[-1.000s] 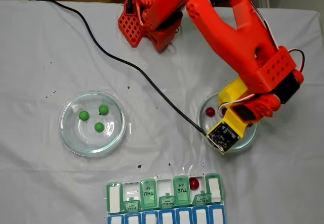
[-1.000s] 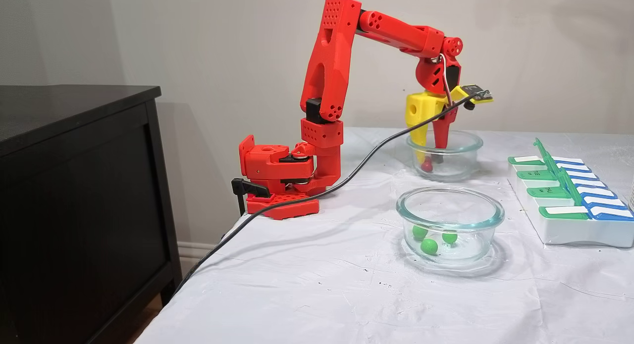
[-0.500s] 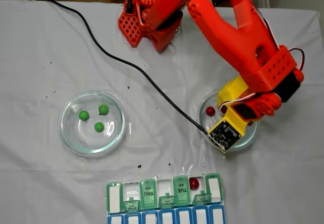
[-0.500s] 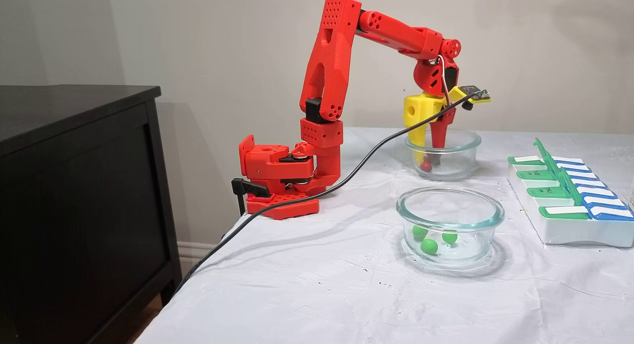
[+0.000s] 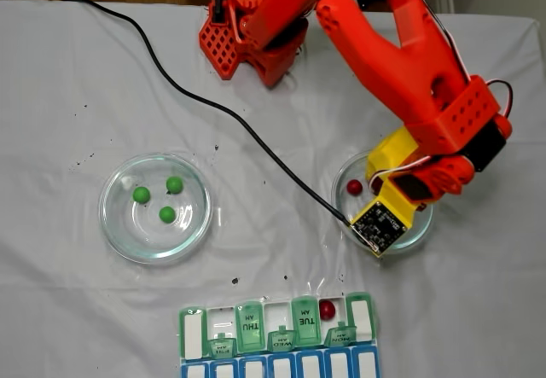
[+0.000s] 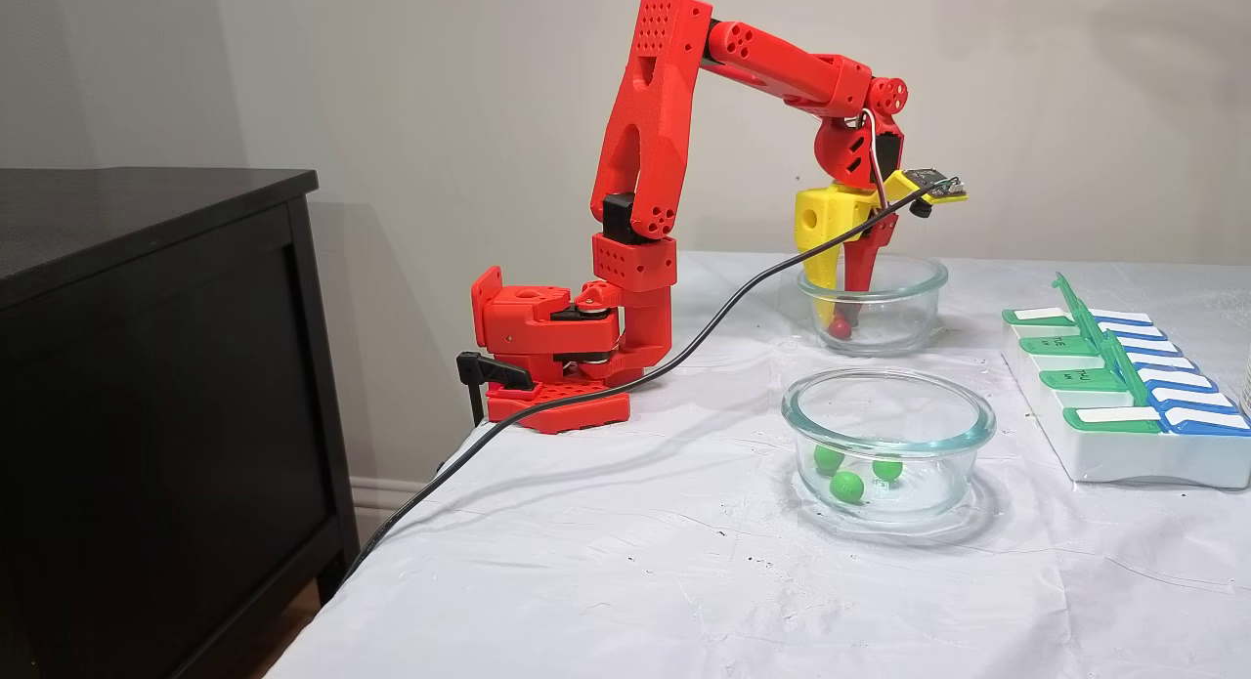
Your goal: Sort medicines into box.
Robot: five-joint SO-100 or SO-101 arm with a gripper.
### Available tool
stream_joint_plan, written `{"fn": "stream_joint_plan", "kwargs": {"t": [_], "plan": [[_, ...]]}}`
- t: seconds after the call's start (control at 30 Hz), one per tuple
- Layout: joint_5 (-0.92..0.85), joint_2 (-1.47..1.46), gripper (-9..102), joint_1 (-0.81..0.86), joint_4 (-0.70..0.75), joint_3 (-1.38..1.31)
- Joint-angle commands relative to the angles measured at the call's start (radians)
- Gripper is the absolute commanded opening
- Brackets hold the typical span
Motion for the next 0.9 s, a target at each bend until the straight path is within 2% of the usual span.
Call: {"fn": "stream_joint_plan", "kwargs": {"t": [0.0, 0.27, 0.6, 0.67, 0.7, 0.77, 0.87], "plan": [[0.002, 0.035, 0, 0.003, 0.021, -0.04], [-0.075, 0.245, 0, 0.132, 0.015, -0.146], [-0.232, 0.324, 0, 0.307, 0.118, -0.31], [-0.291, 0.362, 0, 0.368, 0.04, -0.255], [-0.33, 0.408, 0, 0.416, -0.066, -0.184], [-0.376, 0.443, 0, 0.483, -0.184, -0.118], [-0.44, 0.36, 0, 0.571, -0.196, -0.164]]}}
